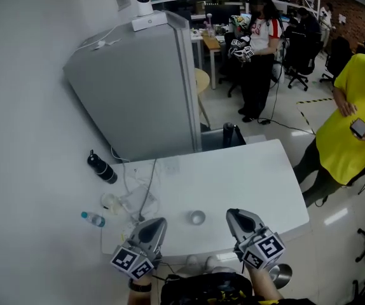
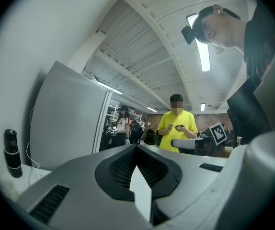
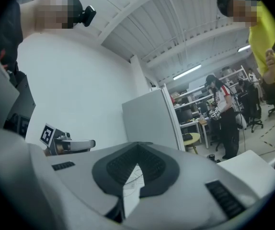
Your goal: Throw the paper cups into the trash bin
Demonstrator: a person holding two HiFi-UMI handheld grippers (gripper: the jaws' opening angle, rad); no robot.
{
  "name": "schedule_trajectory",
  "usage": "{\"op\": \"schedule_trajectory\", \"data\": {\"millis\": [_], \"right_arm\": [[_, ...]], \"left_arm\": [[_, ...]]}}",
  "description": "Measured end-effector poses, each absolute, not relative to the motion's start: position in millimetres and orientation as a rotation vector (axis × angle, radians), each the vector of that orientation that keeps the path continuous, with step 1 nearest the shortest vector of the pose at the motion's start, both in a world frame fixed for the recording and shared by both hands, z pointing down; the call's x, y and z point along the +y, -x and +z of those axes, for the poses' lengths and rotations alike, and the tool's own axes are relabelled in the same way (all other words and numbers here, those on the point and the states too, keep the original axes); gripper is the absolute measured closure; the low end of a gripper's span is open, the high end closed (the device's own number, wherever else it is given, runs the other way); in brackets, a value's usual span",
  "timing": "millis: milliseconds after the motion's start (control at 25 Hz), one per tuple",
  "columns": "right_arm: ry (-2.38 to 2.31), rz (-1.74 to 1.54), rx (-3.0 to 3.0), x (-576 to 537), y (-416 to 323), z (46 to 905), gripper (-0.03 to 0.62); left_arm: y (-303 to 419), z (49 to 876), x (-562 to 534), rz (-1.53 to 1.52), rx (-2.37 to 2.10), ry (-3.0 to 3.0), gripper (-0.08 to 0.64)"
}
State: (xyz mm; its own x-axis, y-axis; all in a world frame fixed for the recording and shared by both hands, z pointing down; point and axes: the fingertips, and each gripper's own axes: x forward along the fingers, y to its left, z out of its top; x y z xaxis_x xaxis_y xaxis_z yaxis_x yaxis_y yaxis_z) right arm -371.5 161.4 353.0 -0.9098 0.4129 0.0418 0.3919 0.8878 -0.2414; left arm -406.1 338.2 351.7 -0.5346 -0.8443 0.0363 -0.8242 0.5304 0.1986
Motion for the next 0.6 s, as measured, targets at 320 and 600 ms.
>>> {"op": "schedule_trajectory", "data": {"millis": [320,600], "right_arm": [[0.712,0.473,-2.954,178.5,399.7,352.4,0.588],[0.701,0.452,-2.951,181.9,412.3,354.4,0.588]], "left_arm": [[419.5,367.4,347.2,-0.177,-2.582,-1.472,0.560],[436.8,384.8,359.9,-0.197,-2.565,-1.397,0.560]]}}
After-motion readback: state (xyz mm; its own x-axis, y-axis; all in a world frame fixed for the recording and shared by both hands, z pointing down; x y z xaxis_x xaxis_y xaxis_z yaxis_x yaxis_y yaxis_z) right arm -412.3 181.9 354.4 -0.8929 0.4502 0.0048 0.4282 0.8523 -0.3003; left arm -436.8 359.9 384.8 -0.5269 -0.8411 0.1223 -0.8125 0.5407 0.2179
